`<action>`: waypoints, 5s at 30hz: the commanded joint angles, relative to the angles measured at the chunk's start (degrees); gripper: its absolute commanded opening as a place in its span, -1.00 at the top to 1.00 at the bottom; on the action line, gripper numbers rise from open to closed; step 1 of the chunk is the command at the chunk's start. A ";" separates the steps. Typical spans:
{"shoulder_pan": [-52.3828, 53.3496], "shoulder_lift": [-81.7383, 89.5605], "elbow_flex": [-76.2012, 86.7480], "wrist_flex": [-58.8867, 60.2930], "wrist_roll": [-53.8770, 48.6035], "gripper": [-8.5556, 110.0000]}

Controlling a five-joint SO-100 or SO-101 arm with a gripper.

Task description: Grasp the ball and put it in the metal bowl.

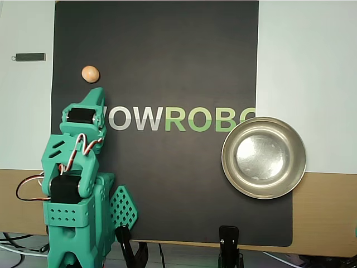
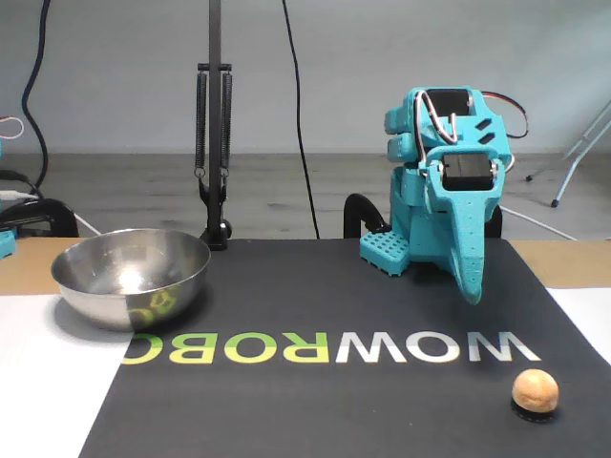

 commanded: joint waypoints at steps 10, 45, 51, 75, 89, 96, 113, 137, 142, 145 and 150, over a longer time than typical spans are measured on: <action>-0.09 2.99 2.02 0.26 -0.09 0.86; -0.09 2.99 2.02 0.26 -0.09 0.86; -0.09 2.99 2.02 0.26 -0.09 0.86; -0.09 2.99 2.02 0.26 -0.09 0.86; -0.35 2.99 2.02 0.26 -0.18 0.86; -0.53 3.08 2.02 0.35 -0.18 0.86; -0.62 2.64 2.02 0.26 -0.18 0.86; -0.53 2.11 1.85 0.18 -0.18 0.86; -0.53 1.32 1.23 0.18 -0.18 0.86; -0.53 -3.25 -2.55 0.79 -0.18 0.86; -0.53 -13.89 -11.60 0.79 0.09 0.86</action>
